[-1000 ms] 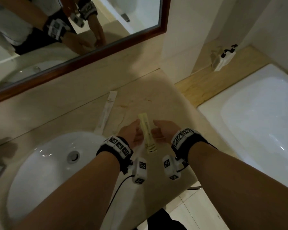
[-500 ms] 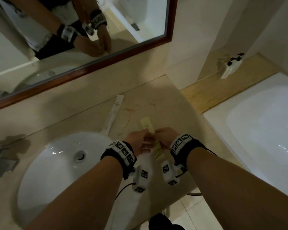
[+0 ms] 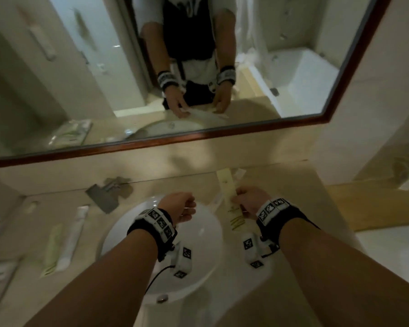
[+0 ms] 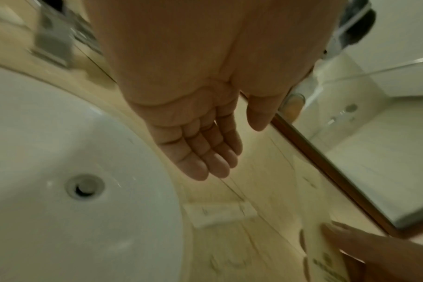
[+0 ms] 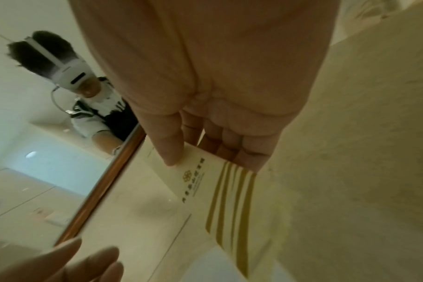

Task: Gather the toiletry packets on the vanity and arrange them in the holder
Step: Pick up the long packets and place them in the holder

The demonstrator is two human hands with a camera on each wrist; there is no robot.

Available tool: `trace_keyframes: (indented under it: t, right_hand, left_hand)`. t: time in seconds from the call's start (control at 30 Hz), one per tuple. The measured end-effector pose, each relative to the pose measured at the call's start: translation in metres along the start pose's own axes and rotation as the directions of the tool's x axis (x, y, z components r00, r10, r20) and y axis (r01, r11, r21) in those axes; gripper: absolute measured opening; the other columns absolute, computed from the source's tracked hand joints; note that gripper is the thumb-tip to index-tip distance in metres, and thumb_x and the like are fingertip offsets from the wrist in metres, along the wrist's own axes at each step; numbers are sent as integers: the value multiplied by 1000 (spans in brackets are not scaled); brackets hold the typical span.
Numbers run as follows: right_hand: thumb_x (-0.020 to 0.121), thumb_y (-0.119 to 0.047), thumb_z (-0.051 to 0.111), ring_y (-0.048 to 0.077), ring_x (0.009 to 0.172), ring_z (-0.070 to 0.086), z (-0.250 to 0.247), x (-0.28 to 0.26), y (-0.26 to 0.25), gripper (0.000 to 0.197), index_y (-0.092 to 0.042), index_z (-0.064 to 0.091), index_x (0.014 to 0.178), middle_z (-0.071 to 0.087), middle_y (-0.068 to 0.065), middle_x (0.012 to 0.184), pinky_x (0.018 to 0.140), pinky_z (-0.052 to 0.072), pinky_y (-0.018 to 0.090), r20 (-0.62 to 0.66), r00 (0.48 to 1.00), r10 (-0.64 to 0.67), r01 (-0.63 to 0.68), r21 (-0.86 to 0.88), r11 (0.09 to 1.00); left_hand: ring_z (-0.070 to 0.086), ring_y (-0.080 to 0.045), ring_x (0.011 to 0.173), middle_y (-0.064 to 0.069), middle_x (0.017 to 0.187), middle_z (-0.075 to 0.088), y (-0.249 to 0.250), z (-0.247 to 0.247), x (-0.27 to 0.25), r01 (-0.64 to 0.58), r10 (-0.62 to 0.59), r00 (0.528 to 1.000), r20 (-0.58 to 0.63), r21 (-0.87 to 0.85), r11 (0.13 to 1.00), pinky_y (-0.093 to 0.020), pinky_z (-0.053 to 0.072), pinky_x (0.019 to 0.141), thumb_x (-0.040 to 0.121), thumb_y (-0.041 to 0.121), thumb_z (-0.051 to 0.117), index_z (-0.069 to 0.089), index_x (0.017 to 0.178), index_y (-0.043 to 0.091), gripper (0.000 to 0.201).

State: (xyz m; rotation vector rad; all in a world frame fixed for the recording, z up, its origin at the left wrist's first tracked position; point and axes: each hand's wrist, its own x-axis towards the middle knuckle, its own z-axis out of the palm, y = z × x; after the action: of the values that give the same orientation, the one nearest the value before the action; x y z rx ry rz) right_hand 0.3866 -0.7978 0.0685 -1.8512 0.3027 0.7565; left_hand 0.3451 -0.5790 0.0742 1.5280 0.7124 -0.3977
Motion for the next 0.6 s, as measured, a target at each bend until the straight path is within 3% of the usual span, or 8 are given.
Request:
trace_keyframes:
  t: [0.13,0.23,0.33,0.47,0.6]
  right_hand:
    - [93,-11,63,33,96,69,40,-1,-43,5,-15,68,93,72,14,99,91,56,50,69,996,-55,55,0,998]
    - [92,-13,65,35,93,70,79,4,-67,14,-10,70,104,74,15,97,88,57,54,116,989,-95,97,-9,995]
    - [95,-12,60,34,87,71,120,2,-90,19,-1,67,109,72,20,100,75,59,44,173,977,-124,128,-11,992]
    - [99,-1,48,39,83,71,174,0,-107,22,9,55,117,66,34,109,62,60,41,224,968,-113,85,129,988]
    - [99,0,46,35,84,72,232,2,-115,21,6,56,117,72,25,96,81,59,49,210,970,-125,108,91,990]
  left_hand:
    - [57,-22,62,-8,75,62,-2,-70,-15,-49,36,986,-160,-77,996,-31,46,58,97,21,54,61,85,8,20]
    - [51,-21,59,-8,71,57,-11,-120,-25,-81,43,975,-218,-167,983,-29,39,56,98,19,52,56,83,9,18]
    - [51,-21,59,-8,69,57,-27,-166,-32,-86,26,960,-279,-207,975,-28,39,56,98,18,52,56,83,10,17]
    - [40,-18,56,-9,68,44,-59,-224,-32,-55,-31,946,-324,-253,966,-27,29,54,98,8,47,46,75,14,24]
    - [39,-18,57,-10,69,41,-92,-283,-30,-18,-84,922,-379,-257,966,-28,30,54,95,5,48,43,71,16,27]
